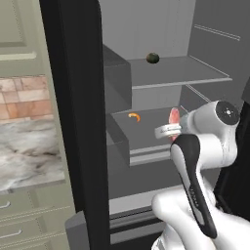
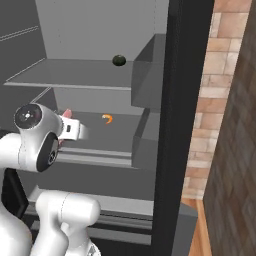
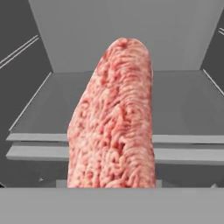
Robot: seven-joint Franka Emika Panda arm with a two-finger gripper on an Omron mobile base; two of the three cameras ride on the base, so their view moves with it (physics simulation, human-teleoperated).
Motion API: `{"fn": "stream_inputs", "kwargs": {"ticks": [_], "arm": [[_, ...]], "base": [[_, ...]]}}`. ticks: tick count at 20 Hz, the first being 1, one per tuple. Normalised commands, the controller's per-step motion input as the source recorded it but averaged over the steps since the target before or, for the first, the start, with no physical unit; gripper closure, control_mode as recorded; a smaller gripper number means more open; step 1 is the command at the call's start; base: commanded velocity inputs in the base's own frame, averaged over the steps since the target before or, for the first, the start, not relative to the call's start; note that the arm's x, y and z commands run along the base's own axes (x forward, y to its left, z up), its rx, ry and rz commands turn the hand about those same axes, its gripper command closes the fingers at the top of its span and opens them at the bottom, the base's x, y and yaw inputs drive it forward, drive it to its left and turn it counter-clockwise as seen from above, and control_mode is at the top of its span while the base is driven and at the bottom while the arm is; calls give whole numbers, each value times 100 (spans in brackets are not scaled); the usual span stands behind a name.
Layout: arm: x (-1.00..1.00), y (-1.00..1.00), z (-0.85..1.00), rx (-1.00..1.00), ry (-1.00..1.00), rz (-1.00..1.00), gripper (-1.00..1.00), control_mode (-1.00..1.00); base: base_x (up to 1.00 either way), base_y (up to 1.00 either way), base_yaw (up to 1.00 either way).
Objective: Transport the steak and lime to the fridge. Place the steak on the rack containing meat and place the lime on the rack containing the vegetable, ensuring meats and vegetables are on different racks.
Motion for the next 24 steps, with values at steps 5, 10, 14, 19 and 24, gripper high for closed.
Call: {"fn": "stream_inputs", "kwargs": {"ticks": [5,10,14,19,24], "arm": [[73,0,-44,0,10,0,100,-100],[59,-6,-58,0,10,0,100,-100],[58,-4,-56,0,13,0,100,-100],[55,0,-44,0,13,0,100,-100],[50,0,-20,0,11,0,100,-100]], "base": [[0,0,0],[0,0,0],[0,0,0],[0,0,0],[0,0,0]]}}
